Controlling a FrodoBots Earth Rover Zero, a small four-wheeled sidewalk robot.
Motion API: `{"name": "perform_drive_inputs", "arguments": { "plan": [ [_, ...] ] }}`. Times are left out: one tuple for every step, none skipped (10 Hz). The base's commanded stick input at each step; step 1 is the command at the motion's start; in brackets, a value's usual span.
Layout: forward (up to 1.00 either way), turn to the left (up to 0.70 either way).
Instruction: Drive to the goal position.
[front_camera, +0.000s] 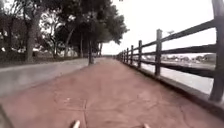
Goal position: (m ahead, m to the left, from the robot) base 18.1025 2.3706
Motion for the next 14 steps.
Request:
{"name": "perform_drive_inputs", "arguments": {
  "plan": [
    [0.70, 0.00],
    [0.70, 0.00],
    [0.70, 0.00],
    [0.70, 0.00],
    [0.70, 0.00],
    [0.70, 0.00],
    [0.70, 0.00],
    [0.70, 0.00],
    [0.70, 0.00],
    [0.70, 0.00],
    [0.70, 0.00],
    [0.70, 0.00],
    [0.70, 0.00],
    [0.70, 0.00]
  ]
}}
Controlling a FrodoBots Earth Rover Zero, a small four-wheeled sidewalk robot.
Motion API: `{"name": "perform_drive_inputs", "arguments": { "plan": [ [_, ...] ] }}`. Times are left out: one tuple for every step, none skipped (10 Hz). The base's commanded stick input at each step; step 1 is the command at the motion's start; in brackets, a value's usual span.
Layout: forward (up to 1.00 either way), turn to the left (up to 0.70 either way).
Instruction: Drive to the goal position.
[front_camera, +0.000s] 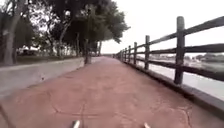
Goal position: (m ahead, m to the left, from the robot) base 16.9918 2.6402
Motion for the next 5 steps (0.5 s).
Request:
{"name": "perform_drive_inputs", "arguments": {
  "plan": [
    [0.70, 0.00],
    [0.70, 0.00],
    [0.70, 0.00],
    [0.70, 0.00],
    [0.70, 0.00]
  ]
}}
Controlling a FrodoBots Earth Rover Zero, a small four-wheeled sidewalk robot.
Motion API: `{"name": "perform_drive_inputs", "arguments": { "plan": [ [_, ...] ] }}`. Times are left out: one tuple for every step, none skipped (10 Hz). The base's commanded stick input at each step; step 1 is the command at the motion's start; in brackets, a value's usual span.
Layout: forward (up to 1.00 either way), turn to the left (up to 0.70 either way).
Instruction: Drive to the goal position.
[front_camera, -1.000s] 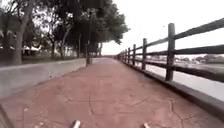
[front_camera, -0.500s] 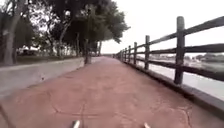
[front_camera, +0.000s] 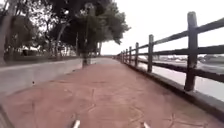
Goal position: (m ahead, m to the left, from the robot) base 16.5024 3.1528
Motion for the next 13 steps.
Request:
{"name": "perform_drive_inputs", "arguments": {
  "plan": [
    [0.70, 0.00],
    [0.70, 0.00],
    [0.70, 0.00],
    [0.70, 0.00],
    [0.70, 0.00],
    [0.70, 0.00],
    [0.70, 0.00],
    [0.70, 0.00],
    [0.70, 0.00],
    [0.70, 0.01],
    [0.70, 0.00],
    [0.70, 0.00],
    [0.70, 0.00]
  ]
}}
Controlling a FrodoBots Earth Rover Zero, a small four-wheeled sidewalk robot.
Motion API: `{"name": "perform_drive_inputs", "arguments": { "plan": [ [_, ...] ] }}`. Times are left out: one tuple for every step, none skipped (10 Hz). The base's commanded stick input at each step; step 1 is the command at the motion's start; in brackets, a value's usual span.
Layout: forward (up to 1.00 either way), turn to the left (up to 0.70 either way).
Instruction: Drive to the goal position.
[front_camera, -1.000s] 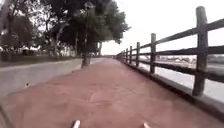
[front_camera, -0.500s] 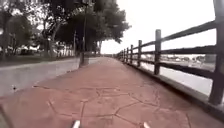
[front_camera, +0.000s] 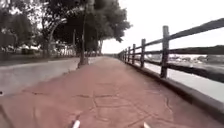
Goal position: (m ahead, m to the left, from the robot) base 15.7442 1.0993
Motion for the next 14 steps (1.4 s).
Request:
{"name": "perform_drive_inputs", "arguments": {
  "plan": [
    [0.70, 0.00],
    [0.70, 0.00],
    [0.70, 0.00],
    [0.70, 0.00],
    [0.70, 0.00],
    [0.70, 0.00],
    [0.70, 0.00],
    [0.70, 0.00],
    [0.70, 0.00],
    [0.70, 0.00],
    [0.70, 0.00],
    [0.70, 0.00],
    [0.70, 0.00],
    [0.70, 0.00]
  ]
}}
